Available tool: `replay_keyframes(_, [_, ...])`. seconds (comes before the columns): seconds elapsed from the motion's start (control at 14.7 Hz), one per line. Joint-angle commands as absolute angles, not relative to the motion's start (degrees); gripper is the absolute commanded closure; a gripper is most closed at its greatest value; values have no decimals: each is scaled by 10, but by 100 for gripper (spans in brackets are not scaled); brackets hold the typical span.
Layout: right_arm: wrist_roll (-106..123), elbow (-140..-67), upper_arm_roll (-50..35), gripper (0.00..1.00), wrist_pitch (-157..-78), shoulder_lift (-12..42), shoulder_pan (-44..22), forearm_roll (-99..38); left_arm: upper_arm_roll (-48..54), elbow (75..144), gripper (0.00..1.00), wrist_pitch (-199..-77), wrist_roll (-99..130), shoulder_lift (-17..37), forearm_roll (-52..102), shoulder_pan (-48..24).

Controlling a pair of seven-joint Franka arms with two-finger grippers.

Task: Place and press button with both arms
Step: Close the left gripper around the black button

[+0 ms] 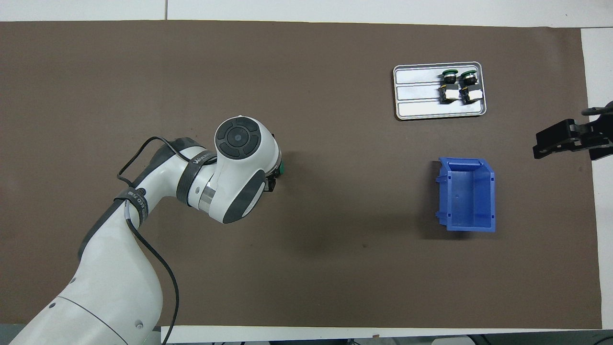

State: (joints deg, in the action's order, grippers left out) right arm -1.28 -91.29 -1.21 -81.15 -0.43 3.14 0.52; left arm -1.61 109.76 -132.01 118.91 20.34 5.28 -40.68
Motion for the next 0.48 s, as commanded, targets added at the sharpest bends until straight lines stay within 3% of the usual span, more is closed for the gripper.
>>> replay_keyframes(0.0, [-4,-928,-15,1,-817,-18,34,6,-17,1107,81,-1325,1184,175,60,-400])
replay_keyframes(0.41, [-4,-928,-15,0,-817,-18,34,6,-17,1108,81,-1343,1147,152,139,-396])
